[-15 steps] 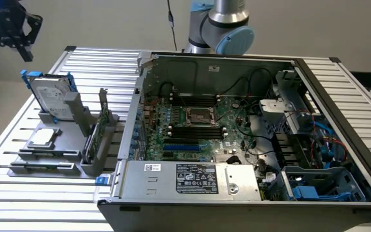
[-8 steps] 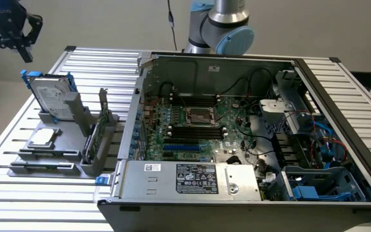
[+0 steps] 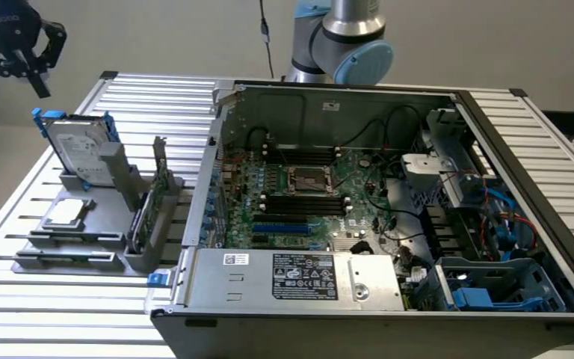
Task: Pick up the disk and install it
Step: 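Pick up the disk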
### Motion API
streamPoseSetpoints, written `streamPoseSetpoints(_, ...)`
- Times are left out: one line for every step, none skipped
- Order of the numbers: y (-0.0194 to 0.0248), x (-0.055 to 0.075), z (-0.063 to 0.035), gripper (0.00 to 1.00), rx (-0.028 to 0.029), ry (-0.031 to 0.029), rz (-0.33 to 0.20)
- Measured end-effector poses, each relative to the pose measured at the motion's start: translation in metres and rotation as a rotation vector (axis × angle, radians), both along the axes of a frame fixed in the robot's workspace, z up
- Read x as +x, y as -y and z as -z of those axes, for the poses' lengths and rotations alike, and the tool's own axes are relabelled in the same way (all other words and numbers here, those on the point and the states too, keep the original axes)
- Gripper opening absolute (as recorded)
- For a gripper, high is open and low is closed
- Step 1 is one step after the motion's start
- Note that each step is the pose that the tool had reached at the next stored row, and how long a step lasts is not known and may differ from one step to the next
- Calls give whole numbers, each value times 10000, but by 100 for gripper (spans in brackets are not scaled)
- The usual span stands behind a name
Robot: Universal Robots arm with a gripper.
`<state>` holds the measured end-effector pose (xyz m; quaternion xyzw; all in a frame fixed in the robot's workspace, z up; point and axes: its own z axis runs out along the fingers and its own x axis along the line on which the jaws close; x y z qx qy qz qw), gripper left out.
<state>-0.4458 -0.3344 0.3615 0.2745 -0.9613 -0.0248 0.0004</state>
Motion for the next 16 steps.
streamPoseSetpoints(0,0,0,11,-1,-1,-179)
streamPoseSetpoints(0,0,1,11,-1,-1,-360)
streamPoseSetpoints(0,0,2,11,-1,-1,-555)
streamPoseSetpoints(0,0,3,11,-1,0,-737)
streamPoseSetpoints(0,0,3,11,-1,-1,-909)
streamPoseSetpoints(0,0,4,11,-1,-1,-1090)
streamPoseSetpoints(0,0,4,11,-1,-1,-1270)
streamPoseSetpoints(0,0,5,11,-1,-2,-1450)
streamPoseSetpoints(0,0,5,11,-1,-1,-1647)
streamPoseSetpoints(0,1,6,11,-3,0,-1826)
streamPoseSetpoints(0,1,6,11,-5,-1,-2002)
streamPoseSetpoints(1,1,6,11,-8,-2,-2187)
streamPoseSetpoints(1,1,7,11,-11,-2,-2367)
streamPoseSetpoints(1,1,7,11,-14,-2,-2553)
streamPoseSetpoints(0,1,8,11,-17,-2,-2730)
streamPoseSetpoints(0,0,8,11,-20,-3,-2911)
